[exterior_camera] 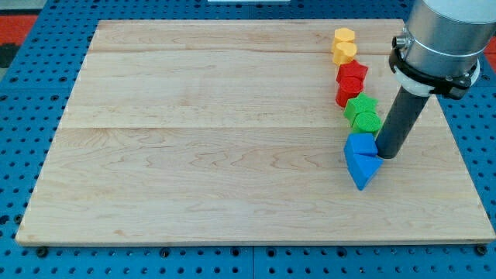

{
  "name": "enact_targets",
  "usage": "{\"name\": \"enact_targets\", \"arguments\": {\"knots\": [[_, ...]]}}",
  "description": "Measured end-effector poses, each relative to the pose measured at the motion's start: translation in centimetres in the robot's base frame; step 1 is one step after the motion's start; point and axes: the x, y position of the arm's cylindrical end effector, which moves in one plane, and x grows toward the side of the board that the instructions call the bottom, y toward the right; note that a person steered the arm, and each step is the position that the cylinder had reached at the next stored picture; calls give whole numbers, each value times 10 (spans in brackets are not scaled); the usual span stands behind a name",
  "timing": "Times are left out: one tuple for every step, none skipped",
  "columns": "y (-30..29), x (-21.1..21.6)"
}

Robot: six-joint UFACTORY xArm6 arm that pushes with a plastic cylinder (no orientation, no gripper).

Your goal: Nudge the red star a bit left

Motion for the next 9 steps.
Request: {"name": "enact_targets", "arguments": {"knots": [[25, -13], [31, -49], [27, -75], [18, -75], [17, -75], [43, -91], [74, -115], [122, -137], [151, -156]]}}
